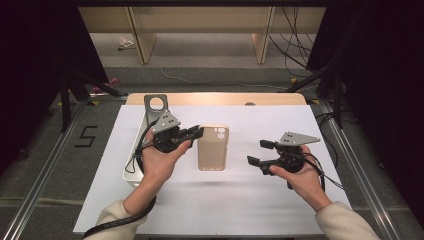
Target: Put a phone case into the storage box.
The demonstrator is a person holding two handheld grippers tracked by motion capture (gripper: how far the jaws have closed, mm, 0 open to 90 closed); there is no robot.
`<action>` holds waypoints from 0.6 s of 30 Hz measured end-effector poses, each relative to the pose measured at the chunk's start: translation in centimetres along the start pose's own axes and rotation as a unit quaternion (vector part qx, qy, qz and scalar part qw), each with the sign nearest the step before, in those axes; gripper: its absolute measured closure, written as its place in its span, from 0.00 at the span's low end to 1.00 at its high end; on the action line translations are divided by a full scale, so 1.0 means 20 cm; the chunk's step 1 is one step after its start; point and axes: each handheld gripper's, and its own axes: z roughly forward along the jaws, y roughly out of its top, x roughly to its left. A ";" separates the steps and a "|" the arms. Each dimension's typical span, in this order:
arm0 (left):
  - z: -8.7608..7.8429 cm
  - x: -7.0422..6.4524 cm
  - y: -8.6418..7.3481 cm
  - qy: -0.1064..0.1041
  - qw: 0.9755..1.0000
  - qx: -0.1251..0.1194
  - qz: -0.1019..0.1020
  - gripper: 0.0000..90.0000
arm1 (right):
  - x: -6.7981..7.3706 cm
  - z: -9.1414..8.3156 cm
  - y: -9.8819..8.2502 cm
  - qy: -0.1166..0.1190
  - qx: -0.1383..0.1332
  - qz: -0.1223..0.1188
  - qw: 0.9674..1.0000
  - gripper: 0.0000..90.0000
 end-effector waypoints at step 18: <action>-0.06 0.04 0.05 0.000 1.000 -0.002 0.003 0.91 | -0.02 -0.07 -0.06 -0.016 -0.005 0.007 1.000 0.22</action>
